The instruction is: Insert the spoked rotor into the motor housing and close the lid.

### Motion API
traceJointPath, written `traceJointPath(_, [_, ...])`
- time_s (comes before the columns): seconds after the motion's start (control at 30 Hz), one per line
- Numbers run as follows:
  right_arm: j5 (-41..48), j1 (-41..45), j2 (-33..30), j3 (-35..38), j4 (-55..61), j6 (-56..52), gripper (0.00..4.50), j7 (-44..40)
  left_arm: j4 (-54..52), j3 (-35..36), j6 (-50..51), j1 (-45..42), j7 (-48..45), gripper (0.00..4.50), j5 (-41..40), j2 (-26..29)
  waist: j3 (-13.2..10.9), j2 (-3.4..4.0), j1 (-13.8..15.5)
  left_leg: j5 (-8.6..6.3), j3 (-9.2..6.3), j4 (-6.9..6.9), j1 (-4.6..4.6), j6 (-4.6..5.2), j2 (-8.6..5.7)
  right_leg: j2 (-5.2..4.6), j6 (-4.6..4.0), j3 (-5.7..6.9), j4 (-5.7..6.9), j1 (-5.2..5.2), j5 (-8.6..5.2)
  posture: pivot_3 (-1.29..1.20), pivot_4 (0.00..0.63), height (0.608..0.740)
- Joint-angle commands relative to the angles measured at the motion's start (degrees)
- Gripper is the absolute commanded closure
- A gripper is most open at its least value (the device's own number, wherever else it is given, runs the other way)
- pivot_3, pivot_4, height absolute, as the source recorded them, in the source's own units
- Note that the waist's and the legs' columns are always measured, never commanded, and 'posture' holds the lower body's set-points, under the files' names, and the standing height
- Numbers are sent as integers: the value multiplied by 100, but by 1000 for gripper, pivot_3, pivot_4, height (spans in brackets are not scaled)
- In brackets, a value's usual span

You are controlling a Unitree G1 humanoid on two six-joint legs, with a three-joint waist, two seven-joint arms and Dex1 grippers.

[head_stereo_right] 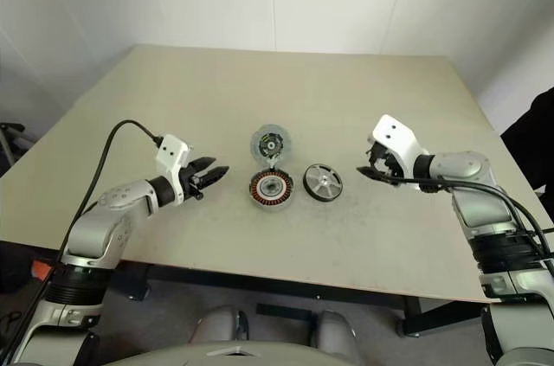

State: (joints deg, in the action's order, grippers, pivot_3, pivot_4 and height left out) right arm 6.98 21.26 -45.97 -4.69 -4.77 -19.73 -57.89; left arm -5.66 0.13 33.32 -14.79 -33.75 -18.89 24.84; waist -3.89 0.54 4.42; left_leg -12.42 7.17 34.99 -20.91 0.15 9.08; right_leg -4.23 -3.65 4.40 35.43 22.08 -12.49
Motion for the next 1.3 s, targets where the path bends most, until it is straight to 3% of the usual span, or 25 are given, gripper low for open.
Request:
traceJointPath(0.03, [181, -9, 184, 2, 497, -60, 2176, -17, -49, 28, -144, -152, -51, 2167, 28, 36, 0, 0, -11, 0, 0, 2, -3, 3, 0, 0, 0, 0, 0, 2, 0, 0, 0, 740])
traceJointPath(0.53, [-121, 113, 624, -465, 214, 29, 2176, 113, -254, 145, -87, 41, 15, 2167, -7, 111, 0, 0, 6, -5, -1, 6, -4, -1, 0, -1, -1, 1, 0, 1, 0, 0, 0, 740])
traceJointPath(1.3, [92, 2, 917, -306, 449, -515, 2176, 380, -194, 108, -106, 0, 8, 2167, 10, 130, 0, 0, 3, -8, -1, 7, -1, -10, 0, 0, -1, 1, 2, -1, 0, 0, 0, 740])
